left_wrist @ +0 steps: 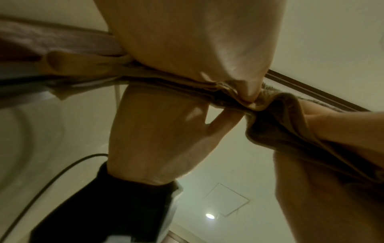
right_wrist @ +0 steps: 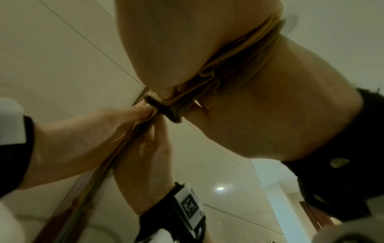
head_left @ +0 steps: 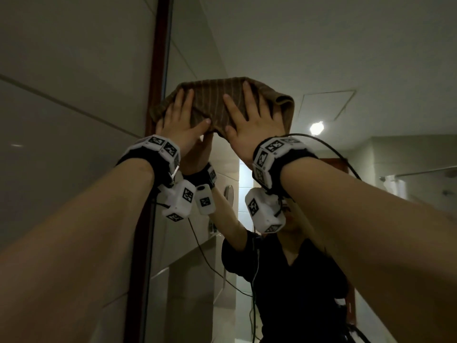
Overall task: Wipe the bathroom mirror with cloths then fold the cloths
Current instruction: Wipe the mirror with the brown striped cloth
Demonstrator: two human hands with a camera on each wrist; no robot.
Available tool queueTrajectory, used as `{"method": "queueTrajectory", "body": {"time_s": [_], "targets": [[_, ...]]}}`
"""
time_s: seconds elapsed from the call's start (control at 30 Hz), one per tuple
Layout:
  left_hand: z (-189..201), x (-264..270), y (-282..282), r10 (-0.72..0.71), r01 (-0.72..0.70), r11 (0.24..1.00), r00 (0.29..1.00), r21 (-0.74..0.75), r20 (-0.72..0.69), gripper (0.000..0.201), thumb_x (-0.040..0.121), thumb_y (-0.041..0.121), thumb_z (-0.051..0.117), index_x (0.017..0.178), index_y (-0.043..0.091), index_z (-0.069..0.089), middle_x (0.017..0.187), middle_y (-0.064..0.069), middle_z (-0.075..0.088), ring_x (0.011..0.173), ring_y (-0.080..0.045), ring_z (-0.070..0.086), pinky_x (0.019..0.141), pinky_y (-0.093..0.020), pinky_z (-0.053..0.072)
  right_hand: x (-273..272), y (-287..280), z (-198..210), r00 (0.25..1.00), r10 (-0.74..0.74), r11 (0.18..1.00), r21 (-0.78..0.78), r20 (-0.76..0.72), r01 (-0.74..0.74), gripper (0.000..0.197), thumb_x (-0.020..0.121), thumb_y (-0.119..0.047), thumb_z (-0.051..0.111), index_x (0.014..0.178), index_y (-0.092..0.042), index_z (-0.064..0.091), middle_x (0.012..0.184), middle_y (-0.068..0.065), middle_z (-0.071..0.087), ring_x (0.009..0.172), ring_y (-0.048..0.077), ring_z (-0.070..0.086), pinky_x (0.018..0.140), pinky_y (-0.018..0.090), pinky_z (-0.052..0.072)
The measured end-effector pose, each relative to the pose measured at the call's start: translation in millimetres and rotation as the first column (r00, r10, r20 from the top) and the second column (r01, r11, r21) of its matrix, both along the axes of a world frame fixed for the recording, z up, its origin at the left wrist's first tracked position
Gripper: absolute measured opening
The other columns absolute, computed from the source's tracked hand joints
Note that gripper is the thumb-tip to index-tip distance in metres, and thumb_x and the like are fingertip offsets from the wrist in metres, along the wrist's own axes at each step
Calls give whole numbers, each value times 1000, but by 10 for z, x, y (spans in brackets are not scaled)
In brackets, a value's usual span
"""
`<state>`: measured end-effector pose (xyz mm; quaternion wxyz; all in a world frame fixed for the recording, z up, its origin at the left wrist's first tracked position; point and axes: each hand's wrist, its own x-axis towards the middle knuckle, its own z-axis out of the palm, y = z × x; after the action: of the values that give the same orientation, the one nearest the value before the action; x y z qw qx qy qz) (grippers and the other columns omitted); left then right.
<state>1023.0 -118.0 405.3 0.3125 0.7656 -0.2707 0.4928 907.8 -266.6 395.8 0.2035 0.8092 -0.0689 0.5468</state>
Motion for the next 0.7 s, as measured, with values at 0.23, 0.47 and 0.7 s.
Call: {"method": "queueTrajectory", "body": {"time_s": [0.23,0.47,0.7], "targets": [[-315,38,-35,38,-38,999,999,-17,12,76,94,58,36,152,31,-4,160,5,-9,147,-21,2,115,-45,9,38,25,-114,1000,-25,999,-30,-4,25,62,98,-53,19,153,-37,-6,161,5,-15,148,30,-4,116,49,2],[-912,14,-27,67,-67,998,997,12,37,76,94,58,33,152,28,-5,160,3,-11,147,-22,3,115,-47,10,-22,8,-681,998,-5,995,-99,-69,-2,64,97,-52,24,154,-35,-3,161,7,-13,148,30,2,116,49,3],[-2023,-152,142,58,-55,977,998,204,-11,81,87,66,17,151,25,-12,159,-1,-15,147,-24,1,113,-51,15,-210,-118,-1643,992,28,995,-91,-123,-40,65,97,-50,28,154,-32,3,162,9,-5,146,30,14,116,50,13]]}}
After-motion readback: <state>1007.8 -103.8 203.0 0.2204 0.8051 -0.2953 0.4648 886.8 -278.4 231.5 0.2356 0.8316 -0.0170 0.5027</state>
